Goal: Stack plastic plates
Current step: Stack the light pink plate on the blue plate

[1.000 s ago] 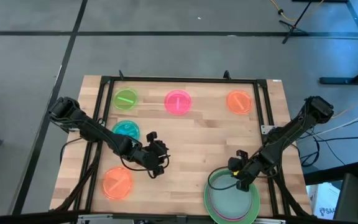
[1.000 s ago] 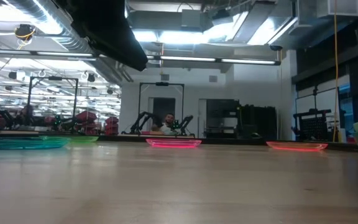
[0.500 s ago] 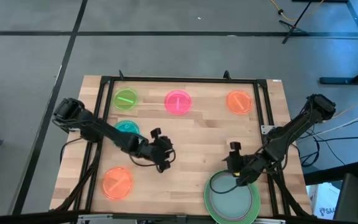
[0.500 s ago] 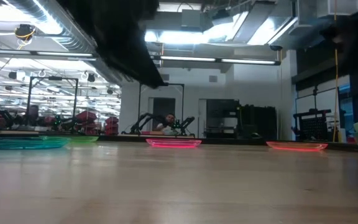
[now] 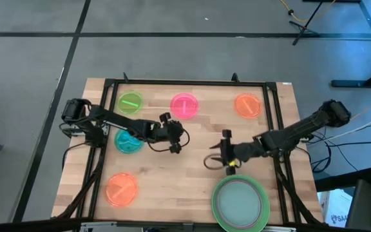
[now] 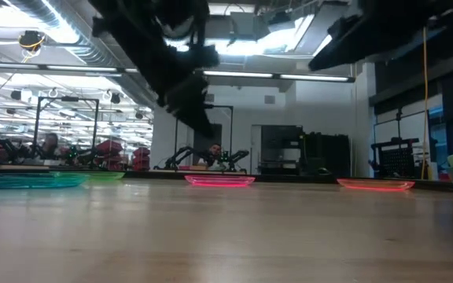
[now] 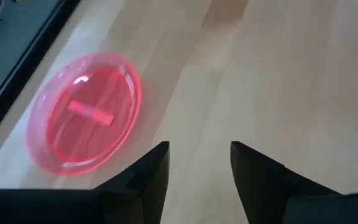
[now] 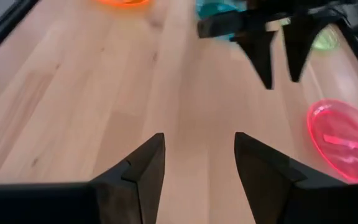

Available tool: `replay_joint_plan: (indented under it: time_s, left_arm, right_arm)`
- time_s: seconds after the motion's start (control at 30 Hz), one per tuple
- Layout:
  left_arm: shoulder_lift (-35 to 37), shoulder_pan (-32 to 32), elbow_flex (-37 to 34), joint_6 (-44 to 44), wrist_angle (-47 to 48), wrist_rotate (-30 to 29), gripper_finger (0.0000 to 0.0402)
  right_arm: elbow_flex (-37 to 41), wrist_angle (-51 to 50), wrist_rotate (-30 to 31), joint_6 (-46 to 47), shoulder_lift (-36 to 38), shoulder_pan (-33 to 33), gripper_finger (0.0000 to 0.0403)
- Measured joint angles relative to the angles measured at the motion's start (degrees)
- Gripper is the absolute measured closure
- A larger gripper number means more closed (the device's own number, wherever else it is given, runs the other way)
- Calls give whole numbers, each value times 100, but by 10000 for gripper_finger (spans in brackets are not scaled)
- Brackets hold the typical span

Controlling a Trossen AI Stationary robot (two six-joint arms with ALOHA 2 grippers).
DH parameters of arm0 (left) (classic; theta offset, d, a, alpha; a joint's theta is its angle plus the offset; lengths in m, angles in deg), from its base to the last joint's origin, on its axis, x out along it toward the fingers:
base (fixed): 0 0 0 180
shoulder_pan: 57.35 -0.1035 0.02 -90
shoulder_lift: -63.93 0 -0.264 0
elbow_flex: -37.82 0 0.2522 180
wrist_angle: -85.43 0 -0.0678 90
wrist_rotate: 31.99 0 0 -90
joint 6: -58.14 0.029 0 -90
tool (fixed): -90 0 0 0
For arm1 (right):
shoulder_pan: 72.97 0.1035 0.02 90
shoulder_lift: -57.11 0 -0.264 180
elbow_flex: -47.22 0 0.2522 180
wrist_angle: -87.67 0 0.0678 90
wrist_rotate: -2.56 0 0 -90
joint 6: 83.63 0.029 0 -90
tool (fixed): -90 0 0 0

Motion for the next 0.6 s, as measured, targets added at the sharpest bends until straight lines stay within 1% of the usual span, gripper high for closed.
replay_joint_plan:
  time_s: [0.07,0.13,0.23,0.37,0.43,0.6]
  left_arm:
    - [-99,-169,-27,298,-97,129,238]
    - [-199,-357,-38,618,-128,442,238]
    - [-463,-653,-47,1146,-282,774,239]
    - [-786,-1002,-47,1742,-464,841,239]
    - [-947,-1159,-47,1980,-587,838,239]
    - [-1122,-1482,-49,2340,-970,850,239]
  right_arm:
    - [0,22,-109,130,-1,-201,219]
    - [0,32,-107,393,-6,-307,219]
    - [0,55,49,539,-108,-312,219]
    - [2,114,91,276,-343,-317,219]
    - [0,276,245,114,-443,-384,219]
    - [0,358,371,-72,-624,-479,219]
